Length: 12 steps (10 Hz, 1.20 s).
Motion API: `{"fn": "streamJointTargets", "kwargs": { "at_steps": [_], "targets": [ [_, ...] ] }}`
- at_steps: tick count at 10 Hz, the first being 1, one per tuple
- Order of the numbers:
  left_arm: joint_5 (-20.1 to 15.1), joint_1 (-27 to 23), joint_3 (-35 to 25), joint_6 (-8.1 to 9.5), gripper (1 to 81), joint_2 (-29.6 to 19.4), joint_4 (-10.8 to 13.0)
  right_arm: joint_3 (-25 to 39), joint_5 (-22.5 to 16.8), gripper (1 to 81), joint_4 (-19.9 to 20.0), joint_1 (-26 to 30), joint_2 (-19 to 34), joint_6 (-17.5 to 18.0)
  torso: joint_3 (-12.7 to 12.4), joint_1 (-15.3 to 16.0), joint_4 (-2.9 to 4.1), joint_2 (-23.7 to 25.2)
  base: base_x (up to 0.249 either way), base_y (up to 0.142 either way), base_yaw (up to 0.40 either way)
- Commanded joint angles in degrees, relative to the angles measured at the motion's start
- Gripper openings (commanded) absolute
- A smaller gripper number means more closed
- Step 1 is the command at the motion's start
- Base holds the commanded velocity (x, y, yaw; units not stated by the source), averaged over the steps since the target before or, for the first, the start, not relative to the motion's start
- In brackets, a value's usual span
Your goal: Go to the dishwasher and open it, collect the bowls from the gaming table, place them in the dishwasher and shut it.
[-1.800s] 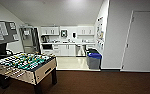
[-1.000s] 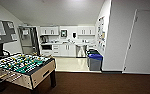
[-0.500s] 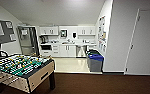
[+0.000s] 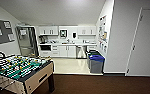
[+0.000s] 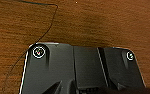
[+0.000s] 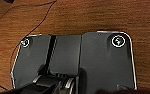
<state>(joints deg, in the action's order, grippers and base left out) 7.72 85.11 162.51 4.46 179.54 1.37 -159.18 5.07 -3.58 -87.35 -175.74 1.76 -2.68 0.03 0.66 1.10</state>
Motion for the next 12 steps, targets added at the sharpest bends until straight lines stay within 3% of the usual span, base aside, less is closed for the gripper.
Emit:
{"fn": "streamJointTargets", "kwargs": {
  "at_steps": [1,12],
  "targets": [
    [-2.18,-3.77,0.0,-0.33,81.1,0.38,0.66,0.29,-2.26,81.1,-0.54,3.44,-0.6,-0.26,0.0,0.0,0.0,0.0,0.147,0.0,0.0],
    [-2.62,-3.77,0.0,-0.33,81.1,0.38,0.66,0.38,-1.56,81.1,-0.11,3.18,-0.87,0.18,0.0,0.02,0.0,0.0,0.147,0.0,0.0]
  ]
}}
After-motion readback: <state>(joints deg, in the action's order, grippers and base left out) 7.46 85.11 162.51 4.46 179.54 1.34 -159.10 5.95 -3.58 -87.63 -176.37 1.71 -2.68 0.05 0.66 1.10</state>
